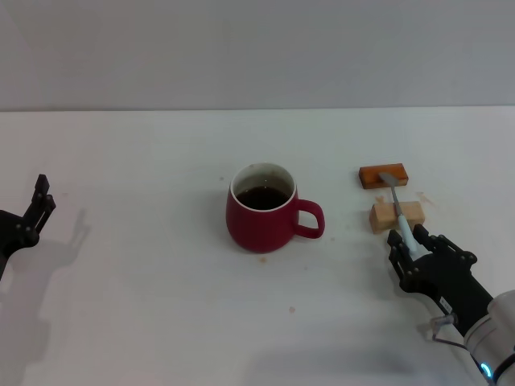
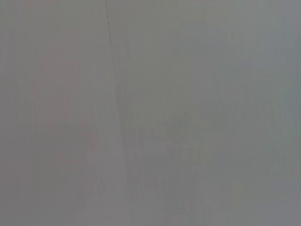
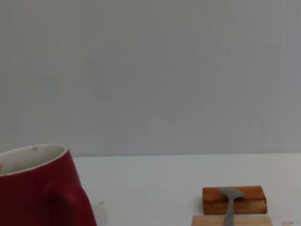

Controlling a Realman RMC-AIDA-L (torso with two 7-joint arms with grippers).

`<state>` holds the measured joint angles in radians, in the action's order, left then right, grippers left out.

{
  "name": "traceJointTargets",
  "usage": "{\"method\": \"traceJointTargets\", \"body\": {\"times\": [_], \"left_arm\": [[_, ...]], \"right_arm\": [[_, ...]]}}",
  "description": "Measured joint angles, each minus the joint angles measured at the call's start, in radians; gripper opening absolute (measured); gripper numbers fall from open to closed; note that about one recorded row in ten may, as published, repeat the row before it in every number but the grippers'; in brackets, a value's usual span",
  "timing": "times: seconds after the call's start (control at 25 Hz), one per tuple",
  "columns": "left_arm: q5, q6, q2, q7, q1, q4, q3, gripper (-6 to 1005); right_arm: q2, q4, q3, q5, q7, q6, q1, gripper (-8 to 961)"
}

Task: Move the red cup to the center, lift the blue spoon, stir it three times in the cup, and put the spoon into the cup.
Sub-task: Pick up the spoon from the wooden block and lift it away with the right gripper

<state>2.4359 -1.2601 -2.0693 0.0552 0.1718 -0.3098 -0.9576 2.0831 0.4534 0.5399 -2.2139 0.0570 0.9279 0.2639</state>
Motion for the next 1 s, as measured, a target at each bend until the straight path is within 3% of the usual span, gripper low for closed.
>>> {"method": "traceJointTargets", "body": {"times": [1.0], "left_arm": [[0.000, -0.003, 0.000, 0.000, 0.002, 0.011, 0.002, 855]], "right_arm": [[0.004, -0.001, 0.006, 0.003, 0.003, -0.006, 0.010, 265]]}}
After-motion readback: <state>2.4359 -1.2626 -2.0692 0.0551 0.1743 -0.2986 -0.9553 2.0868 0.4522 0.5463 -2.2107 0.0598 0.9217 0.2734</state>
